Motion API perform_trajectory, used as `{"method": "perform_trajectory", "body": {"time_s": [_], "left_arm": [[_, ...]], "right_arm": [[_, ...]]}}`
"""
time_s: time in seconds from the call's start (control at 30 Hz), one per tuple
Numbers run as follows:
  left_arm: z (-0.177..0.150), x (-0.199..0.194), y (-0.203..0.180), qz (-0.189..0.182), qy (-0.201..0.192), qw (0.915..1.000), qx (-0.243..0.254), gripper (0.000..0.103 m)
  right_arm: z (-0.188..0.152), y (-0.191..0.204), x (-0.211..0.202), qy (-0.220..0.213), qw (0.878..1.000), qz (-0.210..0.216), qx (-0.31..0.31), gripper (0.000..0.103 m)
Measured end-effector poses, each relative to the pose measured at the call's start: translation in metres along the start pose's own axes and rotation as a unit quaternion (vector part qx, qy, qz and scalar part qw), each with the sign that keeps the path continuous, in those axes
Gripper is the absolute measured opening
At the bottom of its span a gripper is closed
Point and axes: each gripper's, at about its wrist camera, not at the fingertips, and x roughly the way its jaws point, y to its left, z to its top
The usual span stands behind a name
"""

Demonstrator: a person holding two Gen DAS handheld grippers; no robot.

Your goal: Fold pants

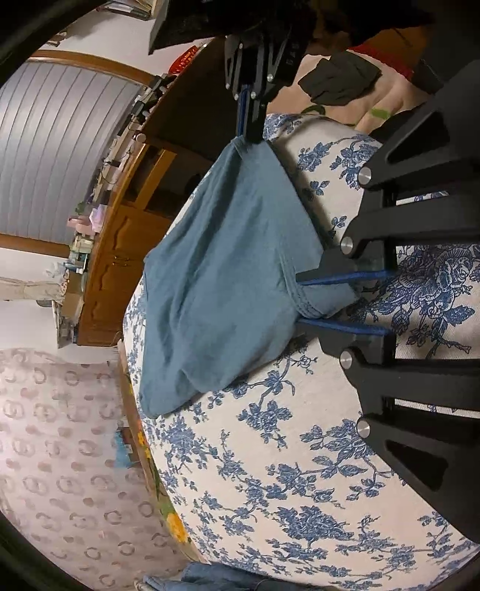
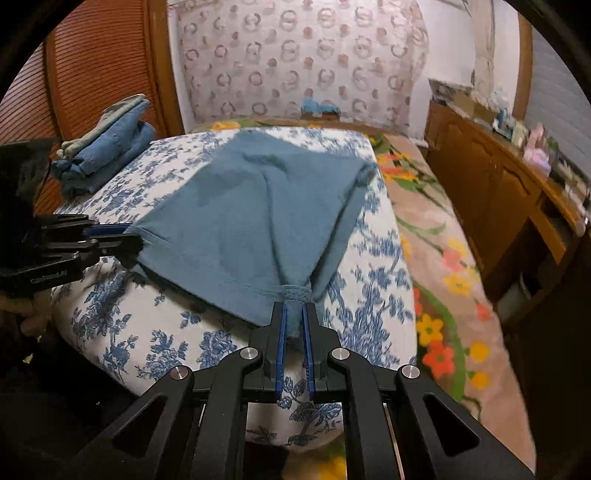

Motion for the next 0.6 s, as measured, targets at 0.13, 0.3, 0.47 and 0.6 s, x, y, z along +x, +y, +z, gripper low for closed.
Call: {"method": "perform_trajectory", "body": {"time_s": [0.13,0.3,0.47,0.6], "left_arm": [[0.002,-0.002,0.004,0.010,-0.002,0.9999,-0.010,0.025],[0.006,-0.008,0.012,0.019,-0.027,0.9991,-0.025,0.064],[0.005,-0.002,0.016,0.024,-0.019,0.9991,-0.029,0.064],[0.001,0.006,0.016,0.031,-0.004,0.9992,-0.025,0.064]], "right_arm": [[0.003,-0.005,0.006,-0.002,1.000,0.004,0.019,0.014],[0.005,-0.006,0.012,-0.005,0.999,-0.012,0.029,0.026],[0.002,-0.006,0.019,0.002,0.999,-0.007,0.039,0.032],[0.001,-0.004,0.022,0.002,0.999,-0.005,0.042,0.032]]}}
